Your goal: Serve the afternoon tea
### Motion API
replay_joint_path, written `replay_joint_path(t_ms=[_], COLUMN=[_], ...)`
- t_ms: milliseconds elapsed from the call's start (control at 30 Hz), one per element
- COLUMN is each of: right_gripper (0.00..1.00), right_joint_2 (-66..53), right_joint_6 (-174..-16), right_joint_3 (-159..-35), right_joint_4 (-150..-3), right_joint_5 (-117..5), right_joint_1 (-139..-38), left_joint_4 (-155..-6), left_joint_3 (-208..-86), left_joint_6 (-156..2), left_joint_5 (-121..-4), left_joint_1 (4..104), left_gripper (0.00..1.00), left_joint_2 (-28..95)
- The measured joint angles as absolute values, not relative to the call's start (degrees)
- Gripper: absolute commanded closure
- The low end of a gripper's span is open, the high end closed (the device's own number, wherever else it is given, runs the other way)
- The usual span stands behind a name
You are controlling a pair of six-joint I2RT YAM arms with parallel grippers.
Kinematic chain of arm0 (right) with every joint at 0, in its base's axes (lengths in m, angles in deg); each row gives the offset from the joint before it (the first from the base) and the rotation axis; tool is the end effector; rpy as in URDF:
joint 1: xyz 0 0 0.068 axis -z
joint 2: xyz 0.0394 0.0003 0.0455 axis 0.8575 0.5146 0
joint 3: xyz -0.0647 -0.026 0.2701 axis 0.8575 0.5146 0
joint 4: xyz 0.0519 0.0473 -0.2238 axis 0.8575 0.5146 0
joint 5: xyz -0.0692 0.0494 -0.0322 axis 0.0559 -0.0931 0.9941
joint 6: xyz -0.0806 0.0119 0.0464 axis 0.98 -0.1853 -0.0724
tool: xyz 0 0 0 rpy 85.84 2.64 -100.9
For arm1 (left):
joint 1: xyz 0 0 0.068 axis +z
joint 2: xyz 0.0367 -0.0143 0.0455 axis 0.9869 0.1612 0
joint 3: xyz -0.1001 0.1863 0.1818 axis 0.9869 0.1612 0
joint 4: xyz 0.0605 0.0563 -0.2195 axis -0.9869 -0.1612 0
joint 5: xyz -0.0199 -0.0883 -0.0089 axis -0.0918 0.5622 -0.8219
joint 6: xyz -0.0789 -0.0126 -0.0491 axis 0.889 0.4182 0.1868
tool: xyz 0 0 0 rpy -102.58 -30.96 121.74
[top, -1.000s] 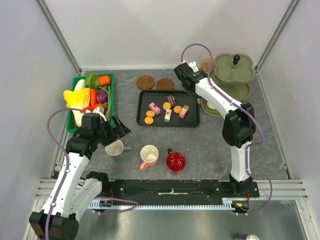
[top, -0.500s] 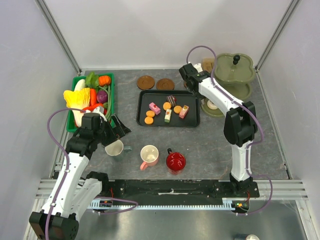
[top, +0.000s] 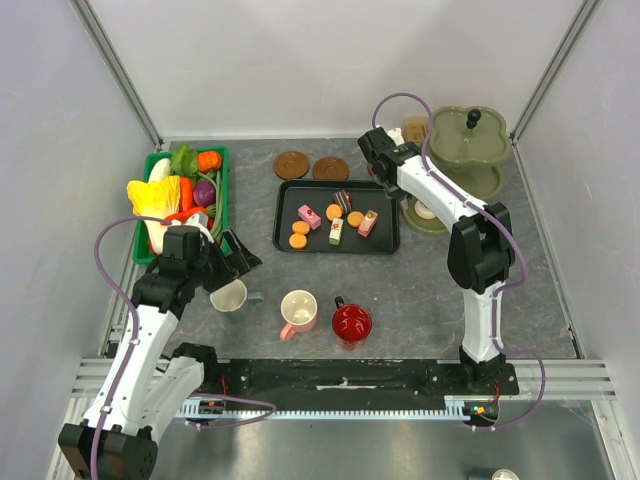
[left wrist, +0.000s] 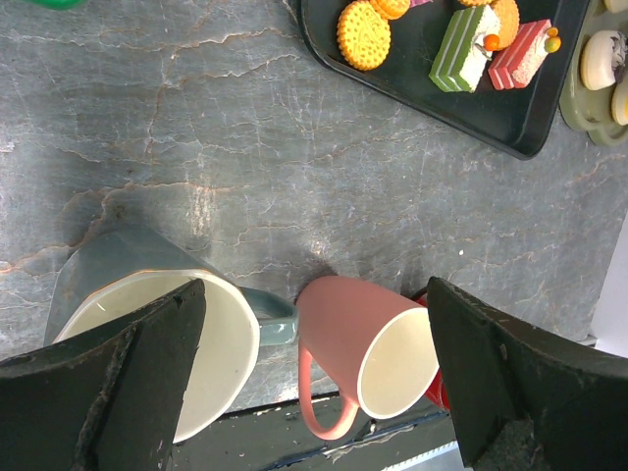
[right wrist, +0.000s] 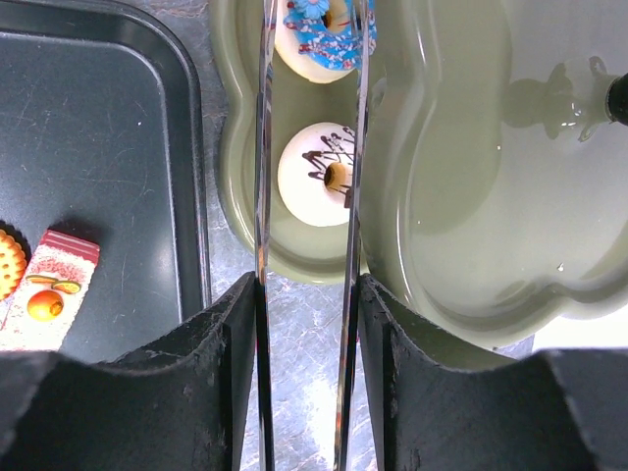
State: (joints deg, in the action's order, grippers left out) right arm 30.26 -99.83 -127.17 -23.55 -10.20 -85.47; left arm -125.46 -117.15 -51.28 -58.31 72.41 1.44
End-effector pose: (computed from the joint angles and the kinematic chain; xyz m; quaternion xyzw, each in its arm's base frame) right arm 0.4065 0.1441 0.2372 -0.0498 0.9258 -0.2353 0.2917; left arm 0.1498 -0.0404 0.2445 -0.1867 0.8984 -0.2414 0.3159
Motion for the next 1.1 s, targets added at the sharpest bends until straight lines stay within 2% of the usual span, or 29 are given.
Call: replay_joint_path(t_ms=[400,767,1100], right_gripper=[0.49,0.49,0.46], right_joint_2=[26.5,11.2,-6.7], right_joint_6=[-98.3,-96.6,-103.5], right_joint_3=[-126.3,-117.3,-101.6], right_joint_4=[-26.0,-31.0,-32.9], right_joint_5=[-14.3,-28.0,-32.9], right_joint_1=[-85.5,-87.3,-96.1], left_joint_4=[-125.4,-125.5,-126.9], left_joint_3=[-117.2,-117.2,-117.4], left_joint_6=[-51.3,-51.3,-51.3], left_joint_5=[-58.3,-58.3,-58.8], left_joint_1=[72.4,72.4,72.4], left_gripper=[0.01,0.01,0.01], left_joint_2=[1.4,1.5,1.5])
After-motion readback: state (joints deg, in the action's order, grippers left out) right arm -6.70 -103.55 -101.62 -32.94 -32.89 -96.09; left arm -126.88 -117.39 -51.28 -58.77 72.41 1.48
